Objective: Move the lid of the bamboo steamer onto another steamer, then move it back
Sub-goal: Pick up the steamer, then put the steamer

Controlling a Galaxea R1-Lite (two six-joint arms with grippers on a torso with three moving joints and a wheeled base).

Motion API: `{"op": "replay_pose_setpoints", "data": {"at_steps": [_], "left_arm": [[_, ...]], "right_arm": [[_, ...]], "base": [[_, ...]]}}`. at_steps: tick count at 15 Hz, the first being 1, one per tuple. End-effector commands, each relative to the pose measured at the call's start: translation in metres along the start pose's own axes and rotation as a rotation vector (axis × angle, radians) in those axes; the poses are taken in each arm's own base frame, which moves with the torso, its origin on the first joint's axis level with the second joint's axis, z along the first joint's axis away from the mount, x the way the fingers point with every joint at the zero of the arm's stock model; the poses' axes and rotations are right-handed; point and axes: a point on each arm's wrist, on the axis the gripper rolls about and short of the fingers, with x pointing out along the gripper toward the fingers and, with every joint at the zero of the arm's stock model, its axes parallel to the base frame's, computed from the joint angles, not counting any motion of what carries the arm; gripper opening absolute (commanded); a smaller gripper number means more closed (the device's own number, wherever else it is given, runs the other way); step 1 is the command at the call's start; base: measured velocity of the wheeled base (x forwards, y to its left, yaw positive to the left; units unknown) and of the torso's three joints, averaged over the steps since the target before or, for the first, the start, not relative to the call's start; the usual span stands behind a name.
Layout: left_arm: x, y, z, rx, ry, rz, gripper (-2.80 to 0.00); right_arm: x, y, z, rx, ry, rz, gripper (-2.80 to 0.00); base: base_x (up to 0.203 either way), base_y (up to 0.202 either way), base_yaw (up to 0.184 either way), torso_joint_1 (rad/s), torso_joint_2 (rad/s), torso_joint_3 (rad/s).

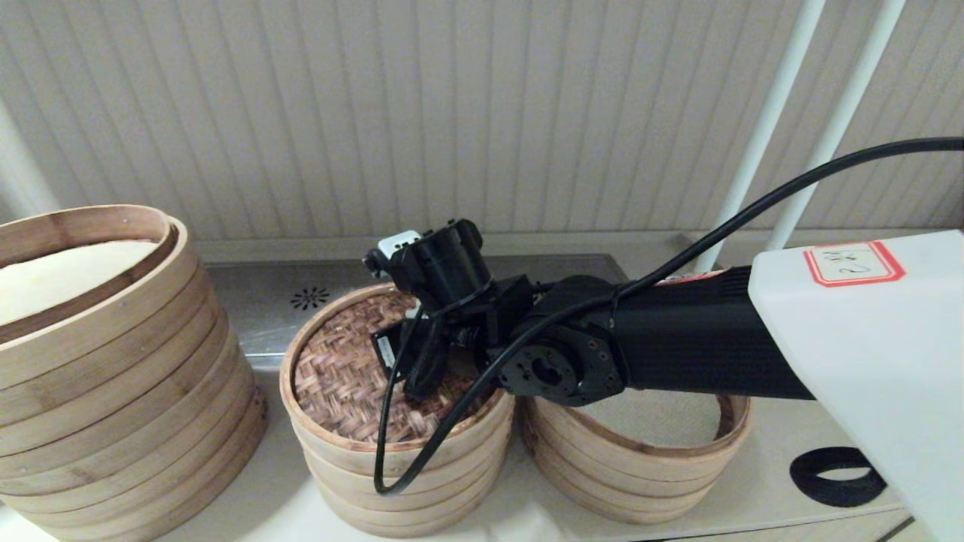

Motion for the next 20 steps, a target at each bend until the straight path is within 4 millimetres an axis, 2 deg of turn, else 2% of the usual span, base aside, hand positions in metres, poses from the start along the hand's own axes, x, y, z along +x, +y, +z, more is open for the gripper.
{"op": "replay_pose_setpoints", "data": {"at_steps": [1, 13, 16, 20], "left_arm": [[0.000, 0.000, 0.000, 0.000, 0.002, 0.000, -2.80], [0.000, 0.000, 0.000, 0.000, 0.002, 0.000, -2.80], [0.000, 0.000, 0.000, 0.000, 0.002, 0.000, -2.80], [0.000, 0.000, 0.000, 0.000, 0.002, 0.000, -2.80]], "right_arm": [[-0.005, 0.000, 0.004, 0.004, -0.013, -0.001, -2.80], [-0.041, -0.009, 0.033, 0.001, -0.106, -0.011, -2.80], [-0.059, -0.025, 0.041, 0.018, -0.129, -0.046, -2.80], [-0.092, -0.062, 0.037, 0.050, -0.120, -0.126, -2.80]], "base": [[0.000, 0.000, 0.000, 0.000, 0.00, 0.000], [0.000, 0.000, 0.000, 0.000, 0.00, 0.000], [0.000, 0.000, 0.000, 0.000, 0.00, 0.000], [0.000, 0.000, 0.000, 0.000, 0.00, 0.000]]}}
